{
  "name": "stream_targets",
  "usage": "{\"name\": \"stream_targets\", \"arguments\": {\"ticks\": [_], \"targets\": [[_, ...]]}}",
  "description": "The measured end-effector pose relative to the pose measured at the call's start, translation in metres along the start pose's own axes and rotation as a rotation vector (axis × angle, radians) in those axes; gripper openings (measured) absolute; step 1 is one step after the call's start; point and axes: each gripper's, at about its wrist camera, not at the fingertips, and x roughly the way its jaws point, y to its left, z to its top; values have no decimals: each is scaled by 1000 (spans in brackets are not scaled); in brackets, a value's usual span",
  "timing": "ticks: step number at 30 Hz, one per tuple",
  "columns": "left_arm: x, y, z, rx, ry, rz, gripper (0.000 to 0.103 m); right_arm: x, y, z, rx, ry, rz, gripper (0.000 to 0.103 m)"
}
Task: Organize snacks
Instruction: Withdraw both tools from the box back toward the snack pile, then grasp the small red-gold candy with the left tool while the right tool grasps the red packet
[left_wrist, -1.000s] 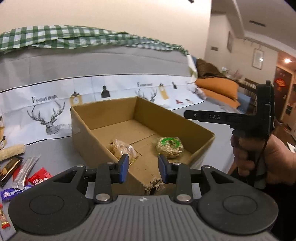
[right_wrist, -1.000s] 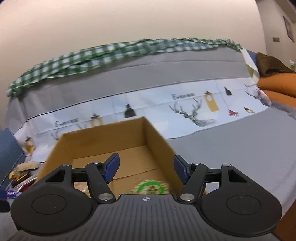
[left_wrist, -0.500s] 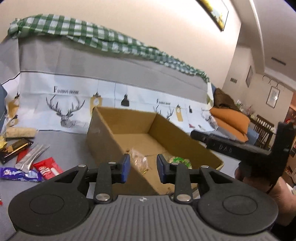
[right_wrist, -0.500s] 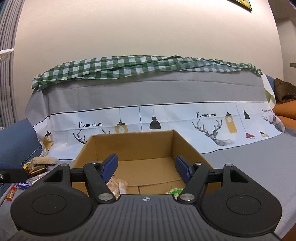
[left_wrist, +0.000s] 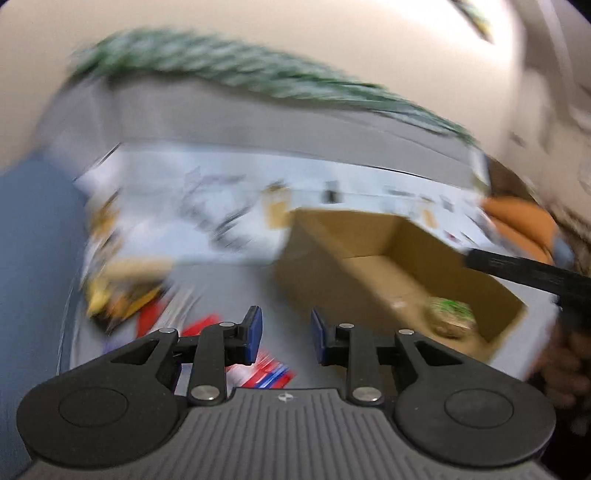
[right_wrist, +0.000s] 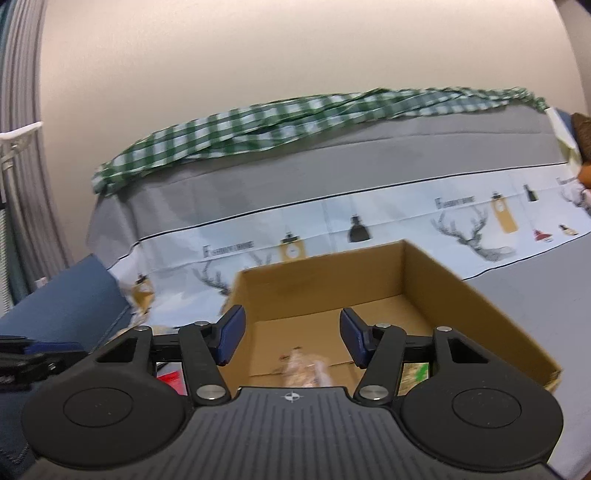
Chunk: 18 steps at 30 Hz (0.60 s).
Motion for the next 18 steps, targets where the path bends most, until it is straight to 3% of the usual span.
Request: {"name": "stream_targets", "arguments": {"ticks": [1, 4, 8, 15, 16, 18], "targets": [[2, 11, -2, -69, 21, 43, 29, 1, 4, -2, -9, 8, 18, 59], [-9, 33, 0, -201, -55, 139, 29, 7, 17, -10, -58, 34, 64, 59], [-1, 45, 1, -247, -9, 219, 29, 11, 34, -15, -111, 53, 137, 59], [12, 66, -3, -308, 78, 427, 30, 14, 64, -25, -204, 59, 257, 59], [16, 67, -3, -305, 96, 446, 34, 15, 69, -27, -218, 61, 268, 59], [23, 69, -5, -293, 139, 483, 51, 19, 80, -31, -239, 70, 298, 59]]}}
